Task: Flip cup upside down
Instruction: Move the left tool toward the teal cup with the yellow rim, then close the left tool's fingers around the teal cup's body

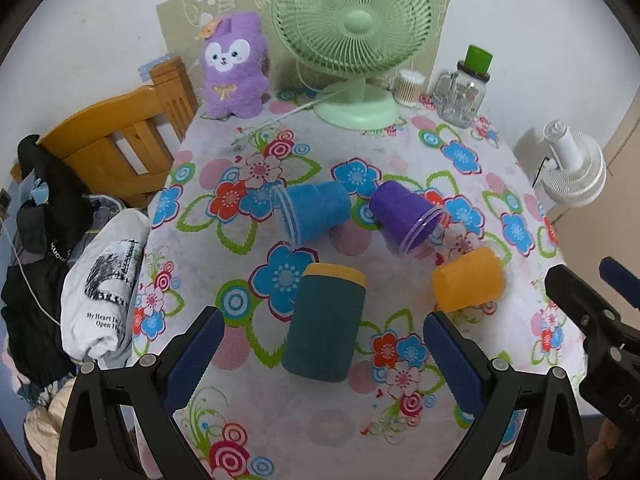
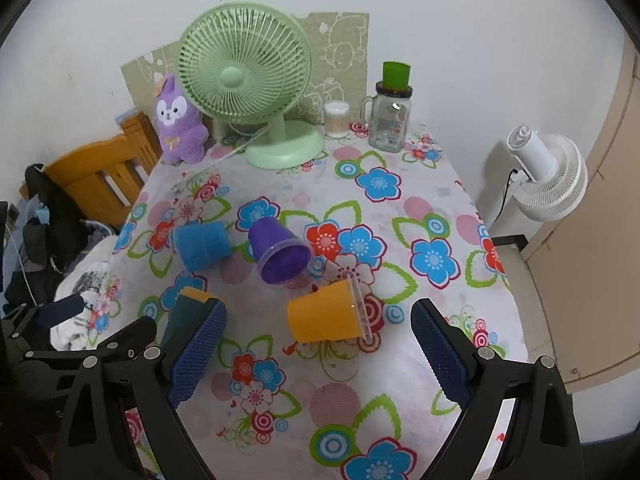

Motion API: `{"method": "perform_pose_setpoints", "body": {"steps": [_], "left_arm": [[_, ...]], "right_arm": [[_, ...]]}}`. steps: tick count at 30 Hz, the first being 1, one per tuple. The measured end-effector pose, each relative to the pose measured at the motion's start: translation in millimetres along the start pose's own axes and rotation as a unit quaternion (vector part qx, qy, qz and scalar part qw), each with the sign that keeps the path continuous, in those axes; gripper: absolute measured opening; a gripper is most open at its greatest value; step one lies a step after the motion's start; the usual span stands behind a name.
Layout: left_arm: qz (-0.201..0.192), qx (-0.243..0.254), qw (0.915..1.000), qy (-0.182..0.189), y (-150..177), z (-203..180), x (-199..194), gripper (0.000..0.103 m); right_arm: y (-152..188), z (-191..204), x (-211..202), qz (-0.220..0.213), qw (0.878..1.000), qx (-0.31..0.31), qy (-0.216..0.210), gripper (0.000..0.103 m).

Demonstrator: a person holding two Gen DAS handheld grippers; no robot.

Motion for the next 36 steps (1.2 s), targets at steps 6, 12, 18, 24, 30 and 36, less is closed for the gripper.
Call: {"method": "perform_pose_setpoints", "body": {"steps": [6,12,18,24,30,36], "left_arm": [[0.040,0.019,0.9990,0.006,0.4,3.9,45.8,0.101],[0.070,0.029,0.9971,0.011,9.9,9.4,85.9,0.101],[0.086,0.035,0.9955,0.016,11.6,10.5,114.3,0.100],[0.098,0.035,0.9943,0.023,15.6,6.4,129.4,0.097],[0.120,0.021,0.9921,0.029,24.2,7.9,140.7,0.071],[0.124,-0.007,0.9921,0.017,30.2,2.4,138.7,0.071]], "right_arm": [[3.2,1.2,36.3,0.021,1.000,0.017,0.004,0.095],[12.9,7.2,71.0,0.050,0.998,0.022,0.013,0.095],[25.7,13.1,93.6,0.073,0.997,0.022,0.016,0.095],[34.9,16.6,106.8,0.090,0.996,0.011,0.023,0.095],[39.7,13.1,114.5,0.101,0.995,0.008,0.023,0.095],[41.4,10.3,115.7,0.107,0.994,0.000,0.012,0.095]]}}
Point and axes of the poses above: each gripper's, at about its wrist camera, not at the fingertips, and x roughly the way its jaws point, z to its left, y to its underside, the point moved 2 cm from there along x, roughly the way its jaws point, and after that the axes turned 4 degrees about -x, right-handed, at the moved point
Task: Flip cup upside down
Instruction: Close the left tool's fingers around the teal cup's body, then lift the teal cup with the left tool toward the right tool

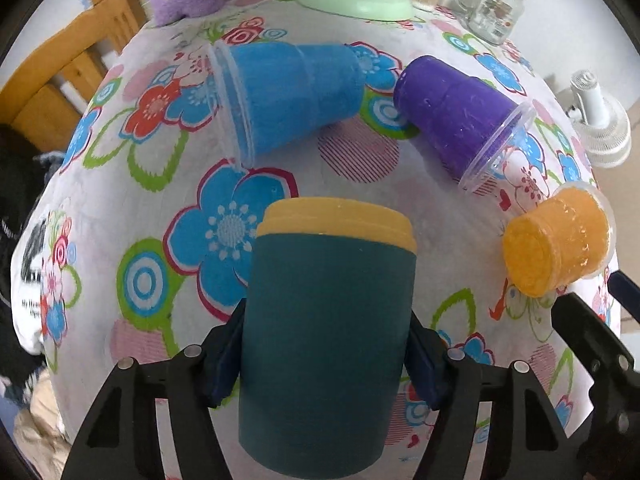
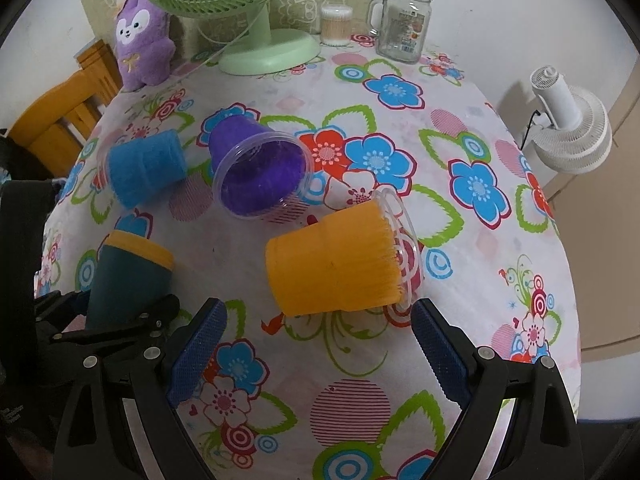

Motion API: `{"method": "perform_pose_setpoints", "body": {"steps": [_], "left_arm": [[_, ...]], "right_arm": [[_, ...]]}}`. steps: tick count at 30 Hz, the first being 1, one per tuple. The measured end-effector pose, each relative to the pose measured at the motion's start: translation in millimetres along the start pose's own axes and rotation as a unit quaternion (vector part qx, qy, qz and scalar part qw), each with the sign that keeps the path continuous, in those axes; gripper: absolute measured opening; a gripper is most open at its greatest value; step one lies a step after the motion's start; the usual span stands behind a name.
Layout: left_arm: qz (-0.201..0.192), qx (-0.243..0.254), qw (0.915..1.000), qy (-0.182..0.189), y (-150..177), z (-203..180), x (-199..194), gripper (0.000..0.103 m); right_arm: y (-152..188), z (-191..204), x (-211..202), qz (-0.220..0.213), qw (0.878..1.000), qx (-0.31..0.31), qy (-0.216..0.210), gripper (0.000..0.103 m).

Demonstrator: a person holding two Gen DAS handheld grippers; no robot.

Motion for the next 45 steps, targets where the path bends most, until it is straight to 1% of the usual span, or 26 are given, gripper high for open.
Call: {"method": "perform_pose_setpoints", "body": {"steps": [5,9,12,15,18,19,20,22,23,24,25,26,28,29,32,35,37,40,42,43,45], "left_arm": [[0.012,-0.039,0.9991,-0.008,9.5,-11.2,-1.6,0.070],[0.015,-0.084,0.9963,-0.007,17.5,-20.5,-2.0,0.070],[0.016,-0.120,0.9926,-0.004,23.5,-27.8,-2.1,0.070],[0.015,-0.141,0.9899,-0.007,30.8,-35.0,-1.7,0.070],[0.009,-0.147,0.9889,-0.019,40.0,-44.9,-2.5,0.070],[0.009,-0.149,0.9887,-0.019,33.1,-46.6,-3.5,0.071],[0.007,-0.151,0.9882,-0.025,33.2,-48.1,-3.2,0.071],[0.005,-0.163,0.9863,-0.024,31.8,-51.4,-2.4,0.071],[0.005,-0.168,0.9855,-0.022,31.9,-50.9,-1.8,0.075],[0.009,-0.168,0.9854,-0.023,29.4,-51.8,0.4,0.082],[0.012,-0.168,0.9855,-0.024,28.9,-52.5,1.0,0.086],[0.014,-0.164,0.9861,-0.023,29.6,-52.0,-1.8,0.087],[0.000,-0.151,0.9881,-0.029,33.5,-53.6,-12.5,0.090],[-0.005,-0.137,0.9900,-0.032,33.9,-54.9,-19.4,0.093],[-0.020,-0.085,0.9957,-0.029,30.9,-55.6,-36.0,0.093],[-0.038,-0.036,0.9984,-0.020,28.1,-43.6,-49.3,0.093],[-0.051,-0.009,0.9986,-0.016,30.1,-38.6,-57.9,0.093],[-0.065,0.039,0.9972,-0.002,41.8,-23.3,-71.3,0.093],[-0.063,0.081,0.9947,0.002,42.2,-16.2,-73.3,0.093],[-0.064,0.093,0.9936,0.004,44.8,-13.2,-74.3,0.093],[-0.069,0.124,0.9898,0.009,47.5,-6.0,-76.9,0.093]], "right_arm": [[-1.0,-8.2,-5.1,-0.004,1.000,-0.024,-0.005,0.095],[-2.7,-19.0,-6.3,-0.005,0.999,-0.044,-0.008,0.095],[-3.6,-28.9,-6.2,-0.005,0.998,-0.056,-0.013,0.095],[-4.5,-37.2,-4.8,-0.004,0.997,-0.071,-0.019,0.095],[-5.0,-42.8,-3.1,-0.004,0.996,-0.085,-0.026,0.095],[-5.1,-44.5,-2.1,-0.004,0.996,-0.089,-0.028,0.095],[-5.3,-45.5,-1.4,-0.004,0.995,-0.091,-0.028,0.095],[-4.5,-47.9,0.3,-0.004,0.995,-0.093,-0.035,0.095],[-3.5,-48.8,1.3,-0.005,0.995,-0.093,-0.039,0.095],[-2.7,-49.6,1.8,-0.005,0.995,-0.090,-0.043,0.095],[-2.0,-50.4,1.7,-0.004,0.995,-0.088,-0.048,0.095],[-1.5,-50.9,0.6,-0.004,0.995,-0.089,-0.053,0.095],[-0.3,-49.9,-5.2,-0.011,0.994,-0.093,-0.054,0.095],[0.3,-48.8,-10.3,-0.018,0.994,-0.096,-0.051,0.095],[3.0,-45.4,-26.3,-0.031,0.994,-0.096,-0.043,0.095],[8.1,-40.3,-41.4,-0.043,0.995,-0.078,-0.045,0.095],[13.4,-33.7,-49.4,-0.055,0.995,-0.067,-0.048,0.095],[25.1,-18.2,-63.1,-0.087,0.993,-0.055,-0.050,0.095],[33.1,-5.6,-69.7,-0.102,0.993,-0.052,-0.034,0.095],[37.8,2.1,-72.3,-0.105,0.993,-0.046,-0.022,0.095],[44.7,11.8,-75.0,-0.112,0.993,-0.031,-0.018,0.095]]}}
Point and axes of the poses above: each gripper's, at about its wrist camera, not at the fingertips, and x roughly the way its jaws point, z to its left, y to its underside, the point moved 2 cm from there along x, roughly the way its jaws point, and after that the axes turned 4 degrees about -x, right-handed, at the moved point
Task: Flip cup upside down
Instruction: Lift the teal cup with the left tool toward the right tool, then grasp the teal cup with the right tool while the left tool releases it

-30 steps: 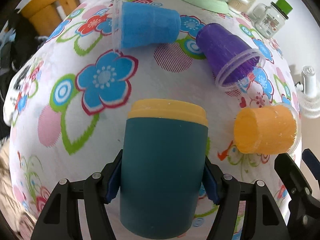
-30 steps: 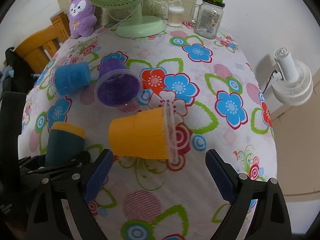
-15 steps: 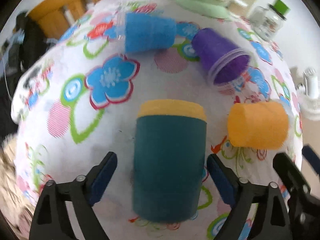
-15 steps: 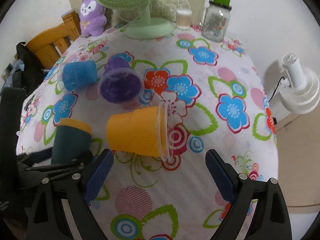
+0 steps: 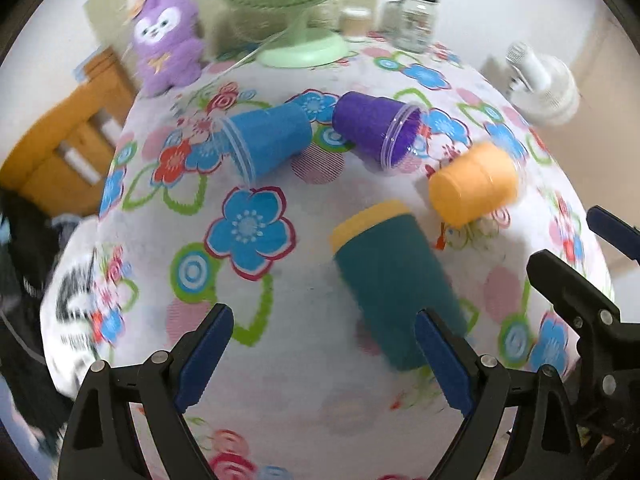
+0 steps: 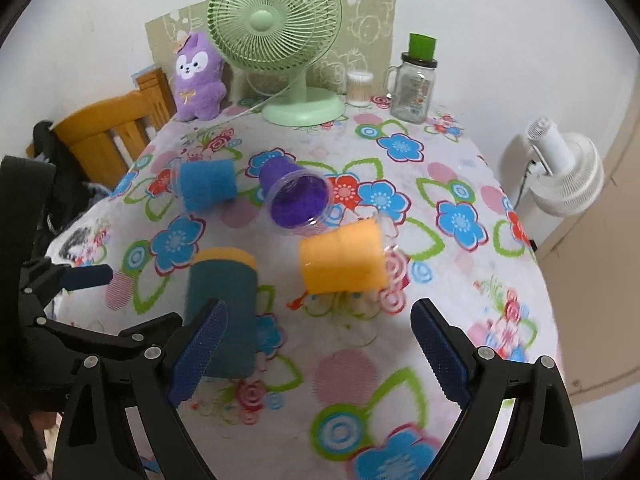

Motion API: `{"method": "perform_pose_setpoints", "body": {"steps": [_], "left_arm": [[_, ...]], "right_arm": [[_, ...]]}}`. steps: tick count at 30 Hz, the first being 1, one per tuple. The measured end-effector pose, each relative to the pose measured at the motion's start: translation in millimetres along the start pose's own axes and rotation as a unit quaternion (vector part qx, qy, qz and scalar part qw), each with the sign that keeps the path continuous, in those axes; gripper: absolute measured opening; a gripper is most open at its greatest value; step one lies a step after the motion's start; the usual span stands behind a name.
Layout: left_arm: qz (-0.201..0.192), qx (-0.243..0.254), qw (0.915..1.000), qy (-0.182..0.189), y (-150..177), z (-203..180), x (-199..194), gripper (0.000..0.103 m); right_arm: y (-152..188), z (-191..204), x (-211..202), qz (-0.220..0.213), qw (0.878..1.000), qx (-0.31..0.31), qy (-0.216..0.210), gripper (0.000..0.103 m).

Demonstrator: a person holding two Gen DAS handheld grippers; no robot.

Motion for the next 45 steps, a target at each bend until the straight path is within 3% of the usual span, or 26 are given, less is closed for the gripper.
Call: {"method": "perform_pose_setpoints", "body": {"steps": [4,9,21,26,32,37,45], "left_arm": [[0.011,0.060,0.9977,0.028,10.6,10.3,4.3,0.093],[0.001,0.140,0.9896,0.032,21.2,19.1,5.6,0.093],[-0.015,0.262,0.9649,0.017,38.4,22.3,39.8,0.093],[-0.020,0.265,0.9639,0.001,43.2,26.3,49.3,0.093],[-0.022,0.233,0.9722,0.014,39.7,34.4,54.2,0.094],[-0.027,0.232,0.9724,0.003,37.1,27.0,54.0,0.093],[-0.024,0.232,0.9723,-0.007,37.4,21.6,51.7,0.093]], "right_arm": [[17.3,24.1,-6.5,-0.026,0.999,0.032,0.022,0.095],[37.1,48.5,-4.7,-0.042,0.997,0.050,0.043,0.095],[76.8,74.9,32.6,-0.093,0.995,0.038,0.019,0.095],[86.1,77.6,46.9,-0.119,0.992,0.030,0.012,0.095],[84.6,75.7,48.3,-0.132,0.991,0.022,-0.014,0.089],[82.7,79.6,58.5,-0.104,0.994,0.010,-0.026,0.069],[83.3,77.5,51.1,-0.122,0.992,0.011,-0.005,0.067]]}}
Point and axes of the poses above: each gripper's, at about its wrist camera, not at the fingertips, and x roughly the way its jaws point, z to its left, y to its underside, the point moved 2 cm from there along x, roughly the way its jaws point, and after that the axes turned 4 degrees about -x, right-handed, at the moved point
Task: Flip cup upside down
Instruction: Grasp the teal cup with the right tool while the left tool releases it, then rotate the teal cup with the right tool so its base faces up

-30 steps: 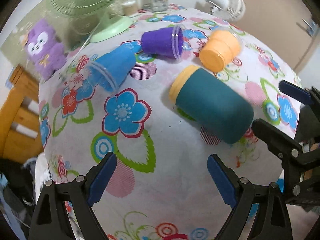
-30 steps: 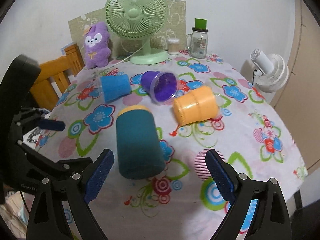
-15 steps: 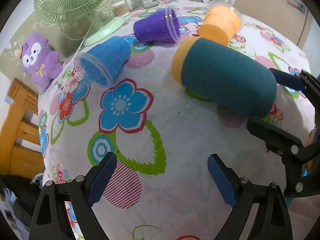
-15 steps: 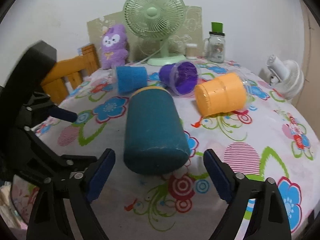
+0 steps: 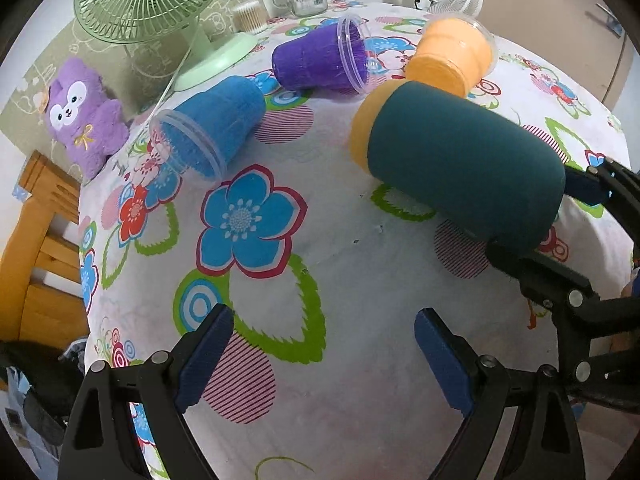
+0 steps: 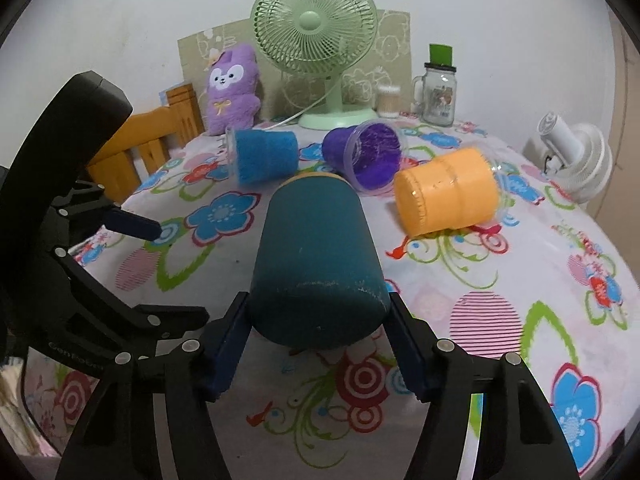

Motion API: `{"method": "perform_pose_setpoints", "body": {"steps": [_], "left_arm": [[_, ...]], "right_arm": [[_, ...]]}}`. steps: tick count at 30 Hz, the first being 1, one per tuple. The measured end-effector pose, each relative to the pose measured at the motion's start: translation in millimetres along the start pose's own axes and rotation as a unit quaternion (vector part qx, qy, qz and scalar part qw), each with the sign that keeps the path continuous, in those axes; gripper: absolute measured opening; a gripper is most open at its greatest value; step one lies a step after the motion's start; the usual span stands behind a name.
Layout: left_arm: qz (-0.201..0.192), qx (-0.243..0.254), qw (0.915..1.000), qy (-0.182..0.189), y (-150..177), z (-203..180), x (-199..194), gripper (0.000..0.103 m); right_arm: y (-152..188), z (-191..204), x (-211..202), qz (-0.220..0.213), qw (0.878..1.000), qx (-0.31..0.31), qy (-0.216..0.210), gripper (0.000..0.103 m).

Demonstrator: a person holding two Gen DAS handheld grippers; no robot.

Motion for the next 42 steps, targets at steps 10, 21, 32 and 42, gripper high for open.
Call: {"method": "perform_pose_setpoints", "body": {"steps": [10,21,32,42], "left_arm": [[0.001,-0.017,0.9998,0.005,-4.3,-0.4,-14.2,0.093],[0.011,-0.059,0.9977,0.031,-16.1,4.3,-43.8,0.093],[0.014,-0.119,0.9925,0.024,-27.4,7.7,-67.8,0.093],[0.028,-0.189,0.9810,0.036,-16.9,23.7,-64.4,0.093]], "right_arm": [[-13.3,-6.6,-12.9,-0.002,1.000,-0.007,0.008,0.067],[-50.2,-12.6,-35.6,0.026,1.000,-0.001,0.002,0.067],[-88.4,-18.1,-46.2,0.126,0.991,-0.039,0.018,0.067],[-105.1,-12.5,-38.3,0.191,0.979,-0.073,-0.011,0.067]]}}
Point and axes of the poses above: each gripper's, at about its wrist camera, not at the fingertips, and x roughly the way its jaws point, z to its left, y to its underside, the point moved 2 cm from there along x, roughly the way its jaws point, and after that the axes turned 4 degrees about -x, right-handed, at the moved point
